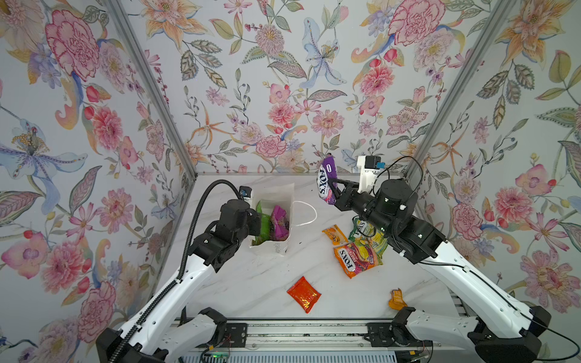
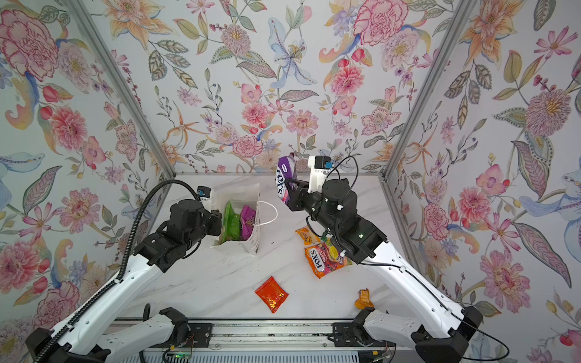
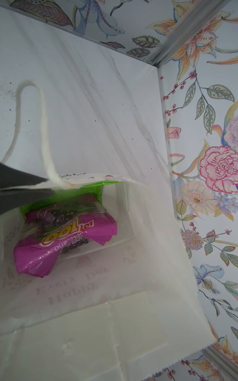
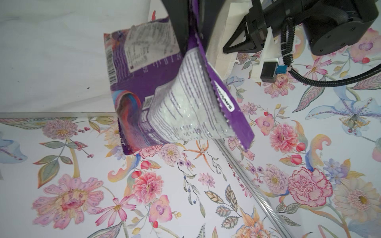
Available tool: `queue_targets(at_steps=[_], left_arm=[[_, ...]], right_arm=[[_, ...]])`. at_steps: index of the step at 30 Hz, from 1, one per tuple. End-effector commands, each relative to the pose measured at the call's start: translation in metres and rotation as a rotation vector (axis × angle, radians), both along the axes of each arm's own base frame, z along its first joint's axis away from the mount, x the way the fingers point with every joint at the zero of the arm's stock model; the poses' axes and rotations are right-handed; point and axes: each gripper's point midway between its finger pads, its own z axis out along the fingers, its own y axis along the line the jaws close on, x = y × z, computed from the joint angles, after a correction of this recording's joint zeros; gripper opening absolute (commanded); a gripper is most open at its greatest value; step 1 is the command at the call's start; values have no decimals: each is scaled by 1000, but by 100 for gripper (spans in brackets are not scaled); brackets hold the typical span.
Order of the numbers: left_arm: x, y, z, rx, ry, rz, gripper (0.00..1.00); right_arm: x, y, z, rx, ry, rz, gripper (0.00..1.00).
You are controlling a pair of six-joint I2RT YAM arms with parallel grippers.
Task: Place the snacks into the paper bag
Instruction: 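Carry the purple pack over the paper bag opening with the right gripper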
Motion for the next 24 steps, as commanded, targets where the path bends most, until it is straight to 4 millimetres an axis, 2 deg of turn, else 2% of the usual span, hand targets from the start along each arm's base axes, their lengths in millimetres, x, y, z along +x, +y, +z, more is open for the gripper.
queue_targets(at_steps=[1, 8, 14, 18, 24], left_arm=[[5, 1, 19, -10, -61, -1, 0], [6, 1, 18, -10, -61, 2, 0], [6, 1, 18, -10, -60, 2, 0], [5, 2, 18, -10, -59, 4, 0], [6, 2, 20, -10, -65, 7, 0]], right_arm=[[-17, 19, 49, 93, -117, 90, 0], [-34, 71, 49, 99, -119, 210, 0], [-43, 101, 39, 118, -83, 300, 0], [-46, 114, 25, 118, -42, 330, 0], [-47, 123, 6, 109, 5, 330, 0]])
